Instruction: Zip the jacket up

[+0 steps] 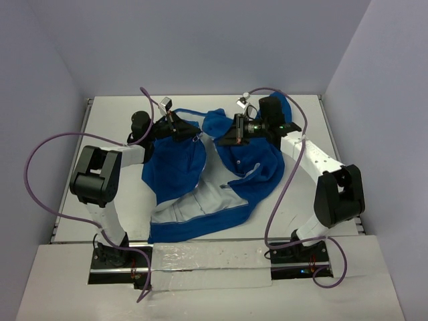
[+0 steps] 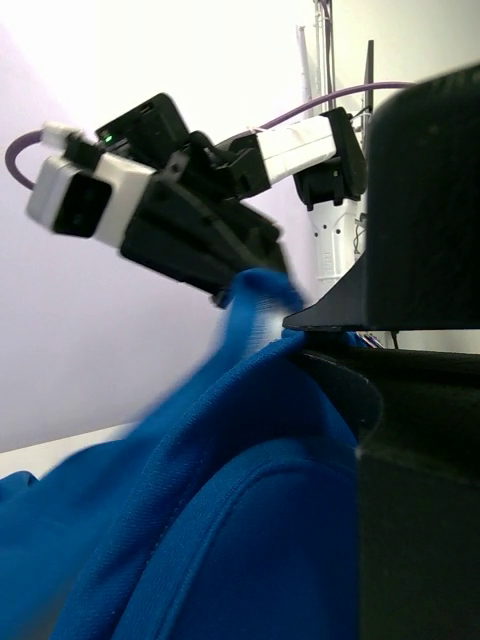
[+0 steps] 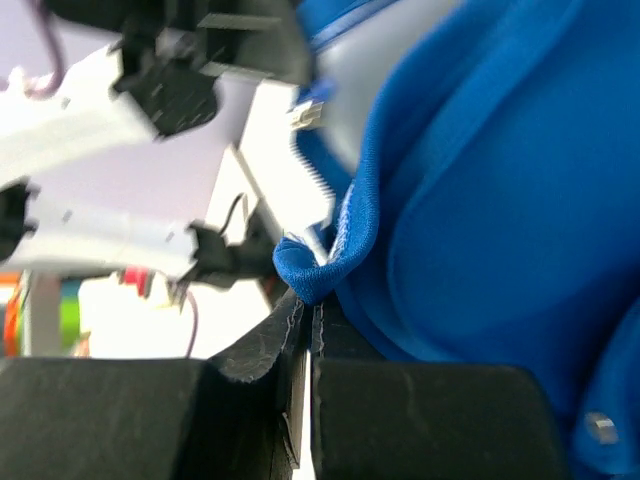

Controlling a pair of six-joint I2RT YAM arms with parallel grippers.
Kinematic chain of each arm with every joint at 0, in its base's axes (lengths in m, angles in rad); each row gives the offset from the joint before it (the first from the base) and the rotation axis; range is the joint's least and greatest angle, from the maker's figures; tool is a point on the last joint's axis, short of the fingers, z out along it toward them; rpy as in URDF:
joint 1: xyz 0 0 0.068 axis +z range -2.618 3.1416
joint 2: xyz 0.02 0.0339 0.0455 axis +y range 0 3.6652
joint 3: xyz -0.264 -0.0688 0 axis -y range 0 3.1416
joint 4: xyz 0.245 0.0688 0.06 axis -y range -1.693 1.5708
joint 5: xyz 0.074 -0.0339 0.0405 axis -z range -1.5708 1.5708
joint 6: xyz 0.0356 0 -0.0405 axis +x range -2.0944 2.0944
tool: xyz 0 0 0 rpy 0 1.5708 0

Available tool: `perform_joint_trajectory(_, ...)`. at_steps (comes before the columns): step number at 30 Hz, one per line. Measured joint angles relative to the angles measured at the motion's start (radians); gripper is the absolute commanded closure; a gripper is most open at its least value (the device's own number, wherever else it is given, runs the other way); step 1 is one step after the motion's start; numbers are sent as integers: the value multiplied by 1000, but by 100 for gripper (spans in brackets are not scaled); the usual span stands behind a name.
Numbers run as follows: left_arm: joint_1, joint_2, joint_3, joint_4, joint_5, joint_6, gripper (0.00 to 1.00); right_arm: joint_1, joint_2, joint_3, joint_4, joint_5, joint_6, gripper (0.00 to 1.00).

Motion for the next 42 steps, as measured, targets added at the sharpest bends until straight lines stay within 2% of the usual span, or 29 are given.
perform_joint_trajectory(13, 0, -19, -52, 13, -17, 5, 100, 57, 42, 0, 125, -31, 92, 100)
perform_joint_trajectory(29, 0, -81, -122, 77, -119, -30, 100, 62, 59, -96, 193, 133, 406, 100)
perform_joint_trajectory(42, 0, -82, -127, 88, -142, -17, 100, 72, 47, -100, 227, 144, 499, 100)
